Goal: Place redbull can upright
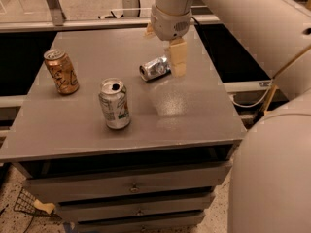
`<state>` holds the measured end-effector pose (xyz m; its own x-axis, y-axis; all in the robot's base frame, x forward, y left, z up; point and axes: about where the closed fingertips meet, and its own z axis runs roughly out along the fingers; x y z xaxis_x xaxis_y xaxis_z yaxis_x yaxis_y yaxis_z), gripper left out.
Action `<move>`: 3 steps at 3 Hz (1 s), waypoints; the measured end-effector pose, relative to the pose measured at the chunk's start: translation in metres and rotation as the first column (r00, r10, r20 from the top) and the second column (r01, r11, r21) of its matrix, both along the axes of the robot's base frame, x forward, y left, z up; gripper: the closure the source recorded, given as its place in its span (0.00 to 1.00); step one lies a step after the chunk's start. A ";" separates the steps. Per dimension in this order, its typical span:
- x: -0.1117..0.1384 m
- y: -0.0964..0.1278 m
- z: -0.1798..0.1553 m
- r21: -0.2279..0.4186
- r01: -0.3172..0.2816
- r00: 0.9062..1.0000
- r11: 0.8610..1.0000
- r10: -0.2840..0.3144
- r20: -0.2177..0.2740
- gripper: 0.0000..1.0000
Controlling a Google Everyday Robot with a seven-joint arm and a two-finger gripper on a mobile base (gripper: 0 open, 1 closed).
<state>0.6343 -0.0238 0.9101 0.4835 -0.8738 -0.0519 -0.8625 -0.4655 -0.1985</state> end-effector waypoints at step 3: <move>0.012 0.036 -0.050 -0.133 -0.031 0.998 0.991 0.025 -0.051 0.00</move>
Offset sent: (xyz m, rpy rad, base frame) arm -0.0048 0.0371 -0.0568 -0.1998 0.1183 0.0464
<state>0.6464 0.0122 0.8602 0.5079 -0.8605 0.0407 -0.8558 -0.5094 -0.0907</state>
